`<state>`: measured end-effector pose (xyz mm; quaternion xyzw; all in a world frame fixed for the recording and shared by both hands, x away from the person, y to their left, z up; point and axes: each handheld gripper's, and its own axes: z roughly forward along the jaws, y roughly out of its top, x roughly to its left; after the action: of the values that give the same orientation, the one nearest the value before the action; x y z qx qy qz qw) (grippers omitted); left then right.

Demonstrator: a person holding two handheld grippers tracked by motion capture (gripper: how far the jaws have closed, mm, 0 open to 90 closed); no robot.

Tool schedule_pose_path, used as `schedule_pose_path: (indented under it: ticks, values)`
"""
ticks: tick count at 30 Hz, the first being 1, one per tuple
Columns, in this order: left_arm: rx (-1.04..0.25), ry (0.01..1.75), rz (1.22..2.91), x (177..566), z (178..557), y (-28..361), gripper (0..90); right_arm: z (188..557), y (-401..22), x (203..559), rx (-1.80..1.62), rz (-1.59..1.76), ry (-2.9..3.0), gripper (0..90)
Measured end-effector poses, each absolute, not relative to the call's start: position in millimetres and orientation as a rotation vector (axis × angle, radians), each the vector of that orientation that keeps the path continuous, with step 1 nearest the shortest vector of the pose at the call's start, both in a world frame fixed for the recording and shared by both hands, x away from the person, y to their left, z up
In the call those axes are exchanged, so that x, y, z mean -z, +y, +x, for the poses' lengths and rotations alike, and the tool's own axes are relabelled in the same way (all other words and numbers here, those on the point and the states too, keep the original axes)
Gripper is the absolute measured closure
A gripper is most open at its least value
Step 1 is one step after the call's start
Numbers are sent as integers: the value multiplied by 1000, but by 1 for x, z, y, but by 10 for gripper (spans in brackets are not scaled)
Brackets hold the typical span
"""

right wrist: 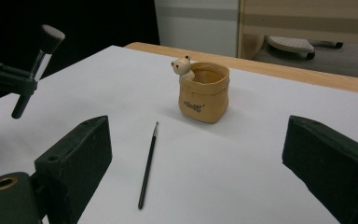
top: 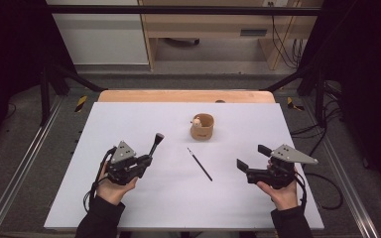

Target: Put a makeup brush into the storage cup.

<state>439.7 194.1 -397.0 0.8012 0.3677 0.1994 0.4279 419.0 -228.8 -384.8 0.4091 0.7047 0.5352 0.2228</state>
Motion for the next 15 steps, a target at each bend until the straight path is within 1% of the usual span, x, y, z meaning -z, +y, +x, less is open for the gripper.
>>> schedule_pose_path:
  ticks: [15]
  values:
    - [-518,964,1933,396,439,185,794,420,-213,378,-1502,1133,1948,112]
